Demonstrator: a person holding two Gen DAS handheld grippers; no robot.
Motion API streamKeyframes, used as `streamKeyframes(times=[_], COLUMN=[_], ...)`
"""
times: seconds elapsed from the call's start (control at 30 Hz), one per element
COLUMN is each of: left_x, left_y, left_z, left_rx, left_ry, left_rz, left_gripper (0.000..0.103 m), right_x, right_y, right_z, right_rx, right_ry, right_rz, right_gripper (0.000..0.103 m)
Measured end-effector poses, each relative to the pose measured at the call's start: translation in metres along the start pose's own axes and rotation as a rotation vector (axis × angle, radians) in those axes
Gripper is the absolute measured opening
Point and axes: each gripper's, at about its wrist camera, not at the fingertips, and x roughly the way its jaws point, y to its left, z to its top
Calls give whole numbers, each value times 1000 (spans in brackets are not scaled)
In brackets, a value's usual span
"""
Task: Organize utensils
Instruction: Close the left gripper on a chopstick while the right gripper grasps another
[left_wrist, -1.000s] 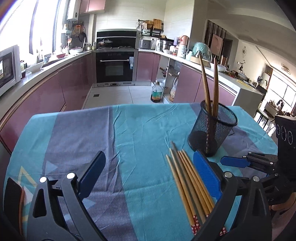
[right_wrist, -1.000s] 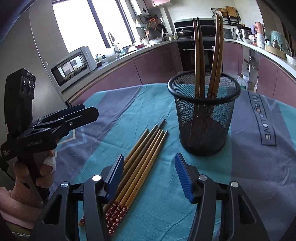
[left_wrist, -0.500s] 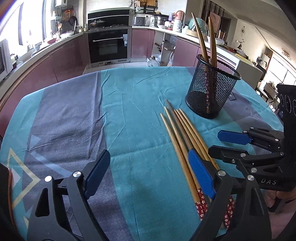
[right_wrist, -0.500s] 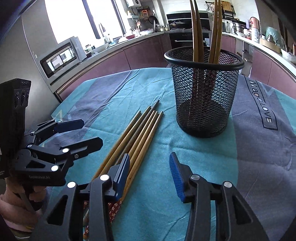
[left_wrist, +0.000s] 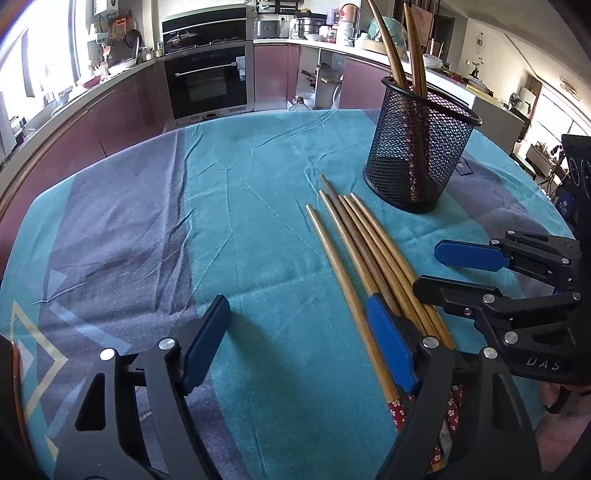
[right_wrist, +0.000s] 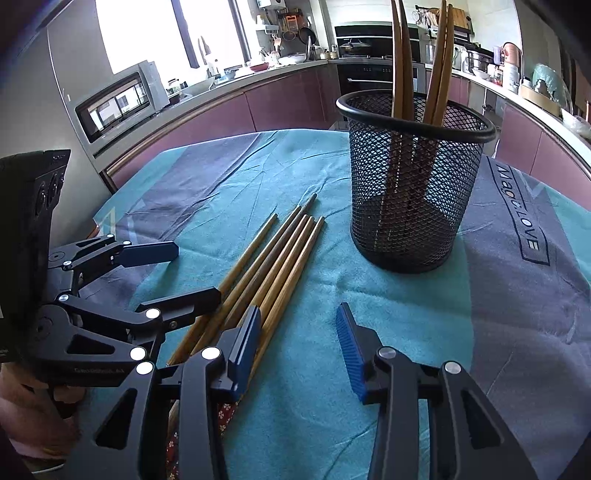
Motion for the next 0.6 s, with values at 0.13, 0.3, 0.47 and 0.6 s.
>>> streamKeyframes(times=[0.13, 0.3, 0.47, 0.6], left_x=[0, -1, -1, 3], left_y=[1, 4, 7, 4], left_z=[-1, -1, 1, 5], left_rx=[8, 9, 4, 12], left_ry=[3, 3, 3, 1], left_rz=[15, 16, -9, -10], left_gripper=[67, 53, 41, 31], right_x=[0, 0, 1, 6], right_y=[2, 2, 1, 2], right_z=[0, -1, 0, 5], right_rx=[-16, -33, -39, -48], right_ry=[1, 13, 18, 20], right_rz=[-20, -41, -56, -65], right_gripper=[39, 25, 25, 25])
